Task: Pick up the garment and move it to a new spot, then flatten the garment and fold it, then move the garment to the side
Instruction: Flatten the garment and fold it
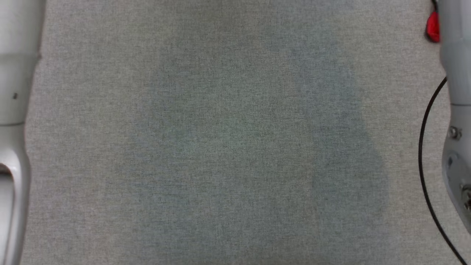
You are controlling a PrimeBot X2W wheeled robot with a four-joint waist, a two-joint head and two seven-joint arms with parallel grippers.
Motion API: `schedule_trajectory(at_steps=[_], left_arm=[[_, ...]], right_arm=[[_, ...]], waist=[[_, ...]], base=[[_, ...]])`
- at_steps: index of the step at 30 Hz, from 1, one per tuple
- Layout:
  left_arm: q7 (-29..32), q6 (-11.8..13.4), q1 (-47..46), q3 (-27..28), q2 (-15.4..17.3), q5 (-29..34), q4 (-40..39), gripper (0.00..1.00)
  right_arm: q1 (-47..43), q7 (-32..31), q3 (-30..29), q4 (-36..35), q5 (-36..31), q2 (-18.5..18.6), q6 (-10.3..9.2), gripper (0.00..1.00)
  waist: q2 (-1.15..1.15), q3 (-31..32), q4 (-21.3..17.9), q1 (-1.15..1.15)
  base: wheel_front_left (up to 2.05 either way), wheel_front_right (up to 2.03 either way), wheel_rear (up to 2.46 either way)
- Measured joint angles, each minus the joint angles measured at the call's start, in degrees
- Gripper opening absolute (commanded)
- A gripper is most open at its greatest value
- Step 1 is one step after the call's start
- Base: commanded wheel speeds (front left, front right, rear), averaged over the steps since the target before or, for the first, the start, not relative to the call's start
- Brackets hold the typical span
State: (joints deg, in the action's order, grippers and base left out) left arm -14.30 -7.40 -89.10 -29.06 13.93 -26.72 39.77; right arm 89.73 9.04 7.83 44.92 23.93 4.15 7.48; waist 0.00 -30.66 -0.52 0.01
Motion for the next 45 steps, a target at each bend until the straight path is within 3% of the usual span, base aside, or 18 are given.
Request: schedule_trajectory(at_steps=[5,11,17,21,27,35,45], left_arm=[[-0.6,0.0,7.2,-1.0,0.3,-2.6,0.2,0.0],[-0.7,0.3,23.9,1.9,0.6,-3.1,-6.0,0.0],[-0.7,1.9,41.8,4.2,0.4,-1.3,-14.3,0.0],[-0.7,2.4,52.3,2.7,-0.1,0.3,-18.6,0.0],[-0.7,3.4,65.0,1.3,-0.5,0.5,-22.5,0.0],[-0.6,5.3,79.2,0.3,2.1,0.0,-27.4,0.0],[2.2,7.0,89.3,-2.8,4.6,0.1,-34.0,0.0]], right_arm=[[-6.7,2.5,3.5,1.9,2.6,0.6,0.0,0.0],[-19.6,4.7,7.9,1.4,6.5,1.7,-0.01,0.0],[-34.6,5.7,10.6,-3.0,9.5,3.6,0.0,0.0],[-44.8,5.8,11.3,-7.0,11.0,5.3,0.0,0.0],[-57.8,5.8,11.1,-13.1,12.4,6.7,0.0,0.0],[-75.3,2.4,8.0,-22.5,12.4,7.4,-0.01,0.0],[-93.7,-5.0,-0.2,-38.5,9.6,3.6,0.0,0.0]], waist=[[0.0,-0.6,-0.2,0.0],[0.0,0.2,-0.5,-0.01],[0.0,3.9,-0.2,-0.01],[0.0,6.9,0.4,-0.03],[0.0,11.2,0.3,-0.03],[0.0,18.0,0.3,-0.03],[0.0,22.4,1.8,-0.02]], base=[[0.0,0.0,0.0],[0.0,0.0,0.0],[0.0,0.0,0.0],[0.0,0.0,0.0],[0.0,0.0,0.0],[0.0,0.0,0.0],[0.0,0.0,0.0]])
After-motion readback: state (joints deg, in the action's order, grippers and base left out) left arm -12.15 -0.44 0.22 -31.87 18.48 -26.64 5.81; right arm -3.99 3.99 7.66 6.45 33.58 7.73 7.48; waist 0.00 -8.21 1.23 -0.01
